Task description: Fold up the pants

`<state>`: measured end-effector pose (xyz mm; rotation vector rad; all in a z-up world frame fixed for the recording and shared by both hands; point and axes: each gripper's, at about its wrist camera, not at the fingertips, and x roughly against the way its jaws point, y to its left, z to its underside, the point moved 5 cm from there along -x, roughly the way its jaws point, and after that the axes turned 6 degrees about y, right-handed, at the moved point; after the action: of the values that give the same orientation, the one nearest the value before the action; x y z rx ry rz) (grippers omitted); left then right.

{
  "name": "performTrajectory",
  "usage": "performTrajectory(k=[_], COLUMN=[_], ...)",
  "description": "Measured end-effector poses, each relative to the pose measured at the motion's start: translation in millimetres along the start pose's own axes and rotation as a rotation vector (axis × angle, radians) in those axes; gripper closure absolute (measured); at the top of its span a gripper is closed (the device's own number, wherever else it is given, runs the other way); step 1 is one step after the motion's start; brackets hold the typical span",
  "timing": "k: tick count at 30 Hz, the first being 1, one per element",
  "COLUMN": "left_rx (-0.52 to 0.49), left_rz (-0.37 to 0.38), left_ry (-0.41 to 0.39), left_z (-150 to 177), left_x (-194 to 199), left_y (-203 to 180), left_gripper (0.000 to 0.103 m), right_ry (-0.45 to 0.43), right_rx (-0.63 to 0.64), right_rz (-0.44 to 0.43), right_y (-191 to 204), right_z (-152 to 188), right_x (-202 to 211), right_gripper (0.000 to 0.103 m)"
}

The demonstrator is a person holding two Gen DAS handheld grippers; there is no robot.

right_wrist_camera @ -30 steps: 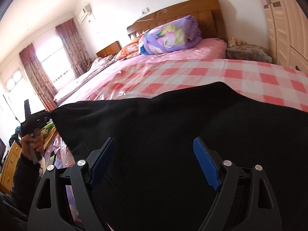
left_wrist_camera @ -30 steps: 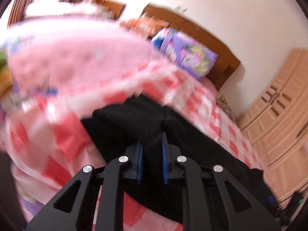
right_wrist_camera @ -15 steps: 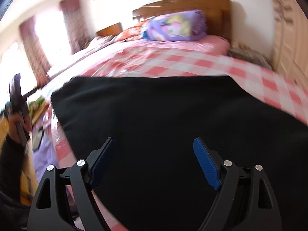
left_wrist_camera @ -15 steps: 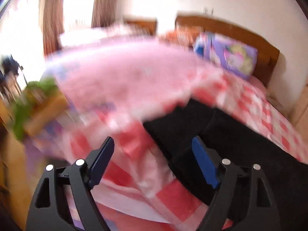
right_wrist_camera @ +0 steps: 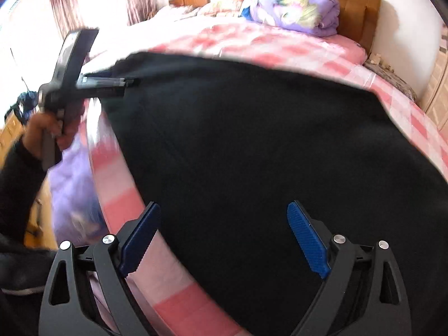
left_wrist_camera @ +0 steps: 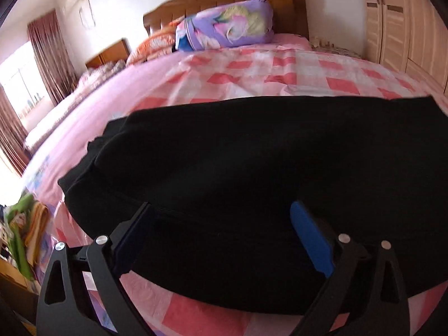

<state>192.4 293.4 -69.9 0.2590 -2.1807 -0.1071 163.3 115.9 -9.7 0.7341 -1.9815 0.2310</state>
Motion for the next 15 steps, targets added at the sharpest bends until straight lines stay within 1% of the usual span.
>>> performTrajectory(k=[2,4,5,6,7,8,9,10,11,13,15], left_rx=[0.014,-0.006,-0.019,-0.026,-0.041,-0.053,-0.058,-0.057,-0.049,-0.016,0.039], left_rz=[-0.010,-0.016,-0.007,0.006,0.015,-0.002,-0.016,-0.022,-0.031,-0.069,-0.060], left_ry=[-0.046,-0.072,-0.082,-0.081,-0.066,-0.042,-0.019,0.012,0.029,0.038,0.038], left_z=[-14,-36,-51,-59,-73,-81,-89,-95,-100,-105,-108], left_x=[12,22,24,24,16,5,-4,-17,-27,-39,-46], left_y=[4,-1,-7,-9,-14,-17,-19,-18,-15,3,25], left_gripper=[0.006,0.006,0.005,0.002,0.002,0.002,0.002,0.002,0.002,0.002,0.002], right_ry=[-0.058,-0.124,-0.133,-0.122,-0.092,-0.056,-0.008,-0.005,-0.037,-0.036,-0.029], right_rx=[-0.037,-0.105,-0.133,-0.182,-0.219,-0.240,-0.269,-0.276,-0.260,-0.254,-0.244], right_rz=[0.017,0.021,0.034,0.059,0.069,0.080,0.112,0.124,0.100,0.099,0.113], right_y=[-15,-42,-53,-71,-86,-99,-113,-118,-118,-117,-117], right_z=[-24,-60,-70,-85,-94,-98,-98,-97,-98,-98,-97], right_x=[7,1,-5,-19,-34,-48,-65,-70,-70,-71,-73], right_gripper=[0.014,0.014,0.014,0.014,0.014,0.014,0.013,0.013,0.005,0.005,0.004])
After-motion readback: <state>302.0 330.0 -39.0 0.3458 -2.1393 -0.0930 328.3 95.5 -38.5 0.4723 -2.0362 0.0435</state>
